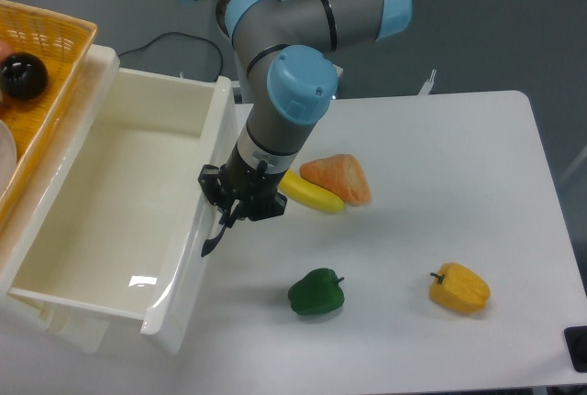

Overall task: Slide the top white drawer open
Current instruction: 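Keep pulling the drawer out until it is fully extended, then release the drawer handle and move the gripper away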

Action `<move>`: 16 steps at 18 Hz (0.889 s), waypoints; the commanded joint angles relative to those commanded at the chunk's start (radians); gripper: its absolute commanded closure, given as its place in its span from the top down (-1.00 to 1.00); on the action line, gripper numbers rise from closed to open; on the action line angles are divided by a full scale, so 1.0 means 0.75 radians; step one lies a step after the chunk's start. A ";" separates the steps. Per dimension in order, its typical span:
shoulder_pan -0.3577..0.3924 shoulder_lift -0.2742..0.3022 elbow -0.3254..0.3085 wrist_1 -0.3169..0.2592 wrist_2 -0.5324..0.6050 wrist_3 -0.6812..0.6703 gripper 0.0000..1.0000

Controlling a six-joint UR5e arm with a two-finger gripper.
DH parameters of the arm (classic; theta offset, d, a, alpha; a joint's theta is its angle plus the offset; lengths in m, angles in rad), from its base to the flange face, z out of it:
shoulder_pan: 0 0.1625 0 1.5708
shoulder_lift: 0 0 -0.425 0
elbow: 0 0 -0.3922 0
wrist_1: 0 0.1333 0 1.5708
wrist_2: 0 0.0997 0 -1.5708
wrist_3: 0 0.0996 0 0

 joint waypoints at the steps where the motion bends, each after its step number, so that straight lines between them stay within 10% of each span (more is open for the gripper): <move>1: 0.000 -0.002 0.000 0.000 0.000 0.008 -0.65; 5: 0.008 -0.002 0.000 0.000 -0.002 0.010 -0.64; 11: 0.008 -0.002 0.006 0.002 -0.012 0.008 0.06; 16: 0.029 0.000 0.008 0.002 -0.051 0.010 0.15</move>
